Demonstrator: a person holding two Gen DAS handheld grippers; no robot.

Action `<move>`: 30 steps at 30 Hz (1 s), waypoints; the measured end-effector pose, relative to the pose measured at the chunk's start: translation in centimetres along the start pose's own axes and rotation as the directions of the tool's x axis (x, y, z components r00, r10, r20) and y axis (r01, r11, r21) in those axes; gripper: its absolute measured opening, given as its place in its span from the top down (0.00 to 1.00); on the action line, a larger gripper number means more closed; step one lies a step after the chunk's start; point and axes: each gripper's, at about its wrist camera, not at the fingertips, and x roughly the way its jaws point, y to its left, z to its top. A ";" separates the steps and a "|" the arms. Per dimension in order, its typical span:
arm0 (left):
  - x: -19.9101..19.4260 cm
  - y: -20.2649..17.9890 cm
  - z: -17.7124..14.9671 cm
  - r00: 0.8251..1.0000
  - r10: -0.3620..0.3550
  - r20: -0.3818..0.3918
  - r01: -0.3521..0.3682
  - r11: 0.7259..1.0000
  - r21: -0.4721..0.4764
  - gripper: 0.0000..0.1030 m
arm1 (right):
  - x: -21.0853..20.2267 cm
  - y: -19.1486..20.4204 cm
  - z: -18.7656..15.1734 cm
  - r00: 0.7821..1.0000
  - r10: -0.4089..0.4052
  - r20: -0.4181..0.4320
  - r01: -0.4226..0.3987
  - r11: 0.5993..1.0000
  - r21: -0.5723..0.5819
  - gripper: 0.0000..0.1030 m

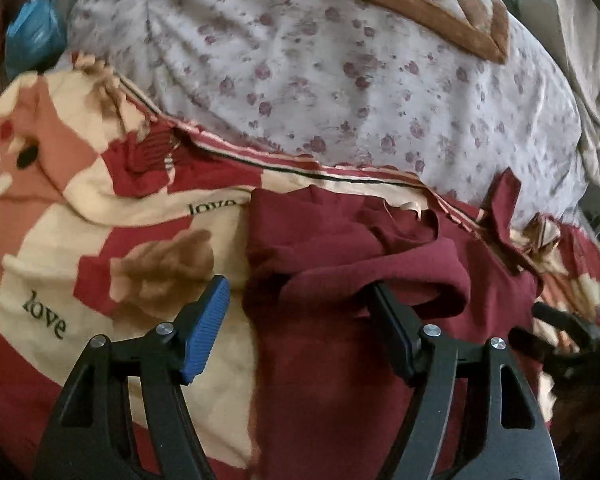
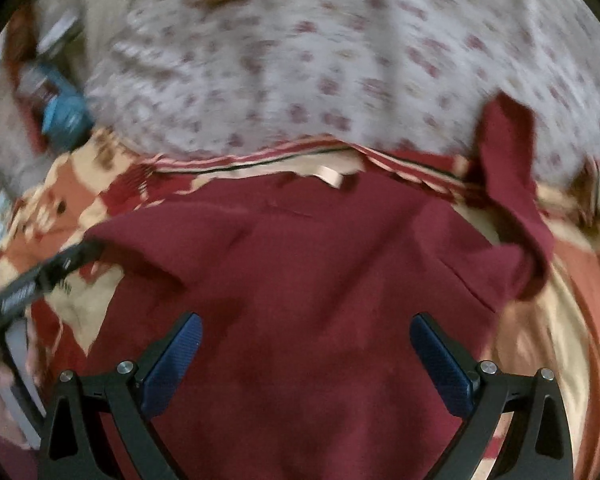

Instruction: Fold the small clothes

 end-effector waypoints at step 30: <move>2.7 4.3 0.5 0.996 0.070 0.050 -0.064 0.990 -0.125 0.31 | 4.4 3.0 -1.8 0.921 0.368 -0.132 -0.342 0.921 0.185 0.00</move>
